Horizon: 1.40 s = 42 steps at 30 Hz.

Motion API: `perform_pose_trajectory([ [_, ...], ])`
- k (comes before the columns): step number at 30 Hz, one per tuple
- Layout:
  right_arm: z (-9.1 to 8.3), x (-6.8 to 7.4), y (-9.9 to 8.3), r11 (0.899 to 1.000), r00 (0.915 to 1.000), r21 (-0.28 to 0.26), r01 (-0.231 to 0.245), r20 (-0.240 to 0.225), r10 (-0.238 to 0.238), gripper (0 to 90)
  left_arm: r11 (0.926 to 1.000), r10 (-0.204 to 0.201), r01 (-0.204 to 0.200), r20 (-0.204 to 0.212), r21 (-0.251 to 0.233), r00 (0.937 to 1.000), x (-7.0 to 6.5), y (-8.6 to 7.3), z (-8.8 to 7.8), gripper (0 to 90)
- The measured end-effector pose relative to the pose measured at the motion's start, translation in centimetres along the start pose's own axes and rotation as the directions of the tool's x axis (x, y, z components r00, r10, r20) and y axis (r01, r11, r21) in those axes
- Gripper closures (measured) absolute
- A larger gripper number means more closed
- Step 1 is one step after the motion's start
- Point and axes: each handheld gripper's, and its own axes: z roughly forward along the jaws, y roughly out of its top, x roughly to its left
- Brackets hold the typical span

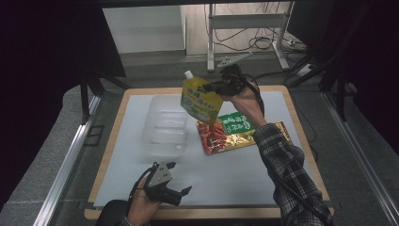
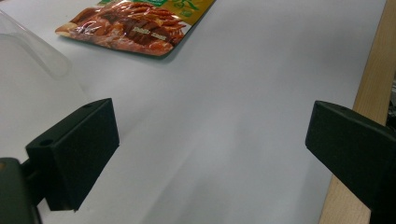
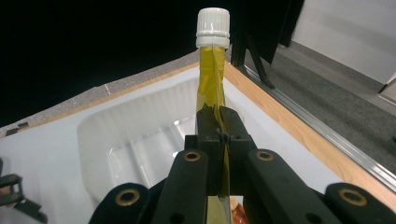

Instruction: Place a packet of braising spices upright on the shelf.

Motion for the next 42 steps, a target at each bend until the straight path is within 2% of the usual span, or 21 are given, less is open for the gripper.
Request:
perform_pose_trajectory([
  [11,3.6,-1.2,2.1,1.000,1.0000,-0.023,0.003,-0.004,-0.003,87.7,0.9998,-0.020,0.020,0.003,0.004,0.9998,0.2,-0.1,0.1,2.5],
  [19,5.8,-1.6,3.4,1.000,0.9999,-0.027,-0.001,-0.013,0.001,87.7,0.9996,-0.027,0.027,0.007,0.005,0.9996,0.3,-0.1,0.1,2.5],
  [23,7.1,-1.6,3.9,1.000,0.9997,-0.030,-0.009,-0.024,0.009,87.7,0.9996,-0.030,0.030,0.012,0.002,0.9995,0.3,-0.1,0.1,2.5],
  [31,9.8,-1.0,5.2,1.000,0.9995,-0.028,0.004,-0.031,-0.005,87.6,0.9995,-0.032,0.032,0.019,0.001,0.9993,0.3,-0.1,0.1,2.5],
  [37,11.8,-0.5,5.1,1.000,0.9989,0.012,0.000,-0.048,0.000,87.7,0.9995,-0.032,0.032,0.026,0.005,0.9992,0.3,-0.1,0.1,2.6],
  [42,13.3,-0.3,4.5,0.998,0.9991,0.061,0.017,-0.039,-0.014,87.6,0.9995,-0.030,0.030,0.025,0.008,0.9992,0.2,-0.1,0.2,2.6],
])
